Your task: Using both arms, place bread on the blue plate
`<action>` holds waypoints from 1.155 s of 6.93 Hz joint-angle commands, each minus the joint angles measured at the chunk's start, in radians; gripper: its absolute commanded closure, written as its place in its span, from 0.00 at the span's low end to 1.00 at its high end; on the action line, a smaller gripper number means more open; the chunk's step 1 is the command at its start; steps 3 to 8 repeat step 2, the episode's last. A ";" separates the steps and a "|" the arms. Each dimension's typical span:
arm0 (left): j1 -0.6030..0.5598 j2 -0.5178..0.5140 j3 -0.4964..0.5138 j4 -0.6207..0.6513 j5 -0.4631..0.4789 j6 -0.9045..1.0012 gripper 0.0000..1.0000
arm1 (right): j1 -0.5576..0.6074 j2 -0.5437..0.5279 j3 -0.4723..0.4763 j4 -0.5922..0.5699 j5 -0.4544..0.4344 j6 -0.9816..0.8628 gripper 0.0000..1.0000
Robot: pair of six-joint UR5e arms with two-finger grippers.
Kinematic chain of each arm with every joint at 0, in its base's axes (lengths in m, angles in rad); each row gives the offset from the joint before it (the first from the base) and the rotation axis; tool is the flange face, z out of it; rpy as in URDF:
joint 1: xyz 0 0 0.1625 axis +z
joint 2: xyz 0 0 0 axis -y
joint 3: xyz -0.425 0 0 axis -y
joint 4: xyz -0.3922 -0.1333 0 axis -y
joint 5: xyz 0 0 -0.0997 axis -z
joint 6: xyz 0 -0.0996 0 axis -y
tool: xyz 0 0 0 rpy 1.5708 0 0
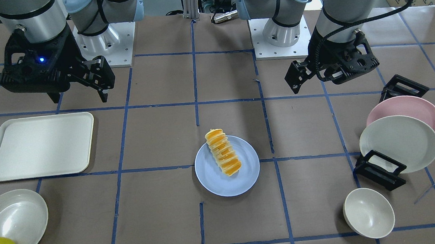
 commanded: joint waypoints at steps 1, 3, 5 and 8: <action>0.000 -0.001 0.000 0.000 0.001 0.002 0.00 | 0.000 0.000 0.000 0.001 -0.002 -0.004 0.00; 0.000 -0.001 0.000 0.000 0.001 0.002 0.00 | 0.000 0.001 0.001 0.000 -0.002 -0.006 0.00; 0.000 -0.001 0.000 0.000 0.001 0.002 0.00 | 0.000 0.001 0.001 0.000 -0.002 -0.006 0.00; 0.000 -0.001 0.000 0.000 0.001 0.002 0.00 | 0.000 0.001 0.001 0.000 -0.002 -0.006 0.00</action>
